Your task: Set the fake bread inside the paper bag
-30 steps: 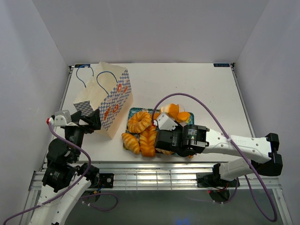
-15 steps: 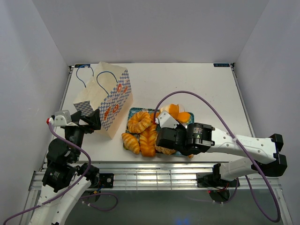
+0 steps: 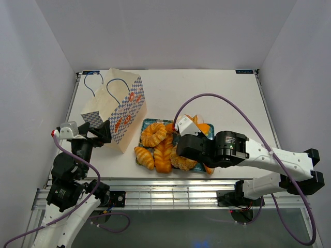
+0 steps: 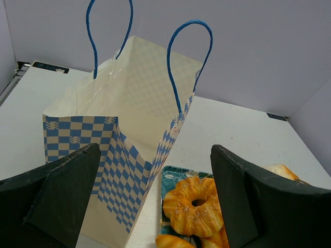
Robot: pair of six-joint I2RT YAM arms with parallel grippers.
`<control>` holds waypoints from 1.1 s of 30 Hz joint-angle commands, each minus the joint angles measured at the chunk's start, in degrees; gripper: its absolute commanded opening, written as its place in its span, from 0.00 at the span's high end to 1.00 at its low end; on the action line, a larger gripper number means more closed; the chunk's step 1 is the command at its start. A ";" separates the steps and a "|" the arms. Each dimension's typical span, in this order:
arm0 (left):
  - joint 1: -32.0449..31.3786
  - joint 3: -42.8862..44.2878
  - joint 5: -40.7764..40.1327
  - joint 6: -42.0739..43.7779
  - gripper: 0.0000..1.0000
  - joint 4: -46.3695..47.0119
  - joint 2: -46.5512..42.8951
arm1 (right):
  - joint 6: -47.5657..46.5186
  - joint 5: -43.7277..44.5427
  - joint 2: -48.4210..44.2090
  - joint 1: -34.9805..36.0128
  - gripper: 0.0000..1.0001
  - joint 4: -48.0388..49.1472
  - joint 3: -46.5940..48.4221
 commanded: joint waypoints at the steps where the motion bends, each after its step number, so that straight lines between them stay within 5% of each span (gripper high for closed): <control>1: -0.25 -0.57 -0.43 -0.13 0.02 0.12 -0.13 | -0.01 1.18 -1.49 0.31 0.92 0.34 4.50; 18: -0.25 0.74 -0.25 0.39 0.02 0.57 0.13 | -6.16 -5.15 -2.98 0.66 0.92 10.00 8.90; 33: -0.25 19.55 -2.98 3.02 0.02 -4.01 10.85 | -15.21 -11.74 -5.10 0.66 0.92 24.06 15.58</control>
